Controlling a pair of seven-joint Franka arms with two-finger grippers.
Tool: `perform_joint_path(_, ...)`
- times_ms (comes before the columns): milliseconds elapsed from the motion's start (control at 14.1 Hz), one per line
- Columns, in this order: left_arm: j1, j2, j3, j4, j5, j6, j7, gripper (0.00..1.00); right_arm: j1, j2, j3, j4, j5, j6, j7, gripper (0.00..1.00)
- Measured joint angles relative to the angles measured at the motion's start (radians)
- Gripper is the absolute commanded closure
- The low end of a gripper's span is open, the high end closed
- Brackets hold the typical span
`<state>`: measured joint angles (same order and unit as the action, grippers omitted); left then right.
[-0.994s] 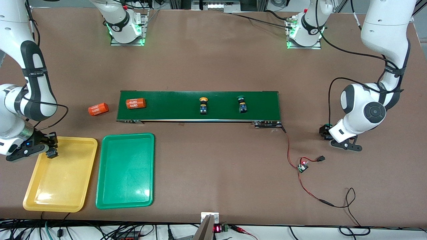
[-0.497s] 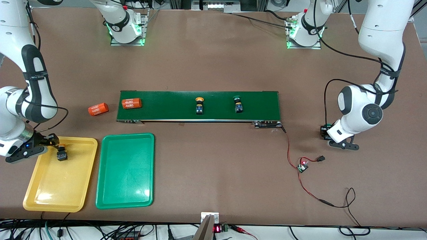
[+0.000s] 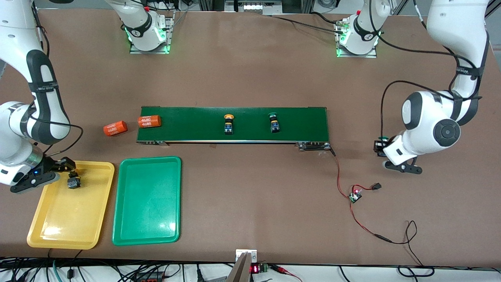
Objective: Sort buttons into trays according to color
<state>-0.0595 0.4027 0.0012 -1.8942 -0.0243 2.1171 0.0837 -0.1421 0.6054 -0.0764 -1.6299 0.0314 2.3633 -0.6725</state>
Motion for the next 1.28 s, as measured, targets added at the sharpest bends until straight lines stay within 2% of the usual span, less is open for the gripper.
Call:
perform_joint_path(213,-0.009,-0.036,-0.136,0.001,-0.001,-0.056,-0.212,0.85,0.093,-0.107,0.004,-0.041,0.027,-0.179,0.154,0.09)
perform_joint_path(355,-0.014,-0.036,-0.23,-0.003,-0.001,-0.055,-0.357,0.85,0.167,-0.18,0.006,-0.116,0.108,-0.222,0.238,0.02)
perform_joint_path(497,-0.028,-0.034,-0.298,-0.02,-0.001,-0.024,-0.461,0.84,0.24,-0.239,0.007,-0.206,0.145,-0.222,0.341,0.0)
perform_joint_path(781,-0.047,0.004,-0.375,-0.113,-0.001,0.198,-0.549,0.83,0.376,-0.33,0.009,-0.335,0.194,-0.215,0.558,0.0)
perform_joint_path(994,-0.061,0.031,-0.389,-0.135,-0.001,0.236,-0.582,0.82,0.513,-0.36,0.01,-0.377,0.197,-0.178,0.775,0.0)
perform_joint_path(1065,-0.061,0.031,-0.398,-0.135,-0.001,0.236,-0.595,0.76,0.554,-0.363,0.011,-0.39,0.197,-0.153,0.829,0.0)
perform_joint_path(1136,-0.061,0.031,-0.406,-0.135,-0.001,0.236,-0.611,0.5,0.587,-0.363,0.011,-0.403,0.197,-0.126,0.869,0.0)
perform_joint_path(1207,-0.061,0.031,-0.411,-0.136,-0.001,0.236,-0.62,0.01,0.614,-0.363,0.01,-0.418,0.197,-0.101,0.899,0.0)
perform_joint_path(1278,-0.062,0.031,-0.413,-0.136,-0.001,0.236,-0.626,0.0,0.636,-0.363,0.01,-0.432,0.197,-0.082,0.922,0.0)
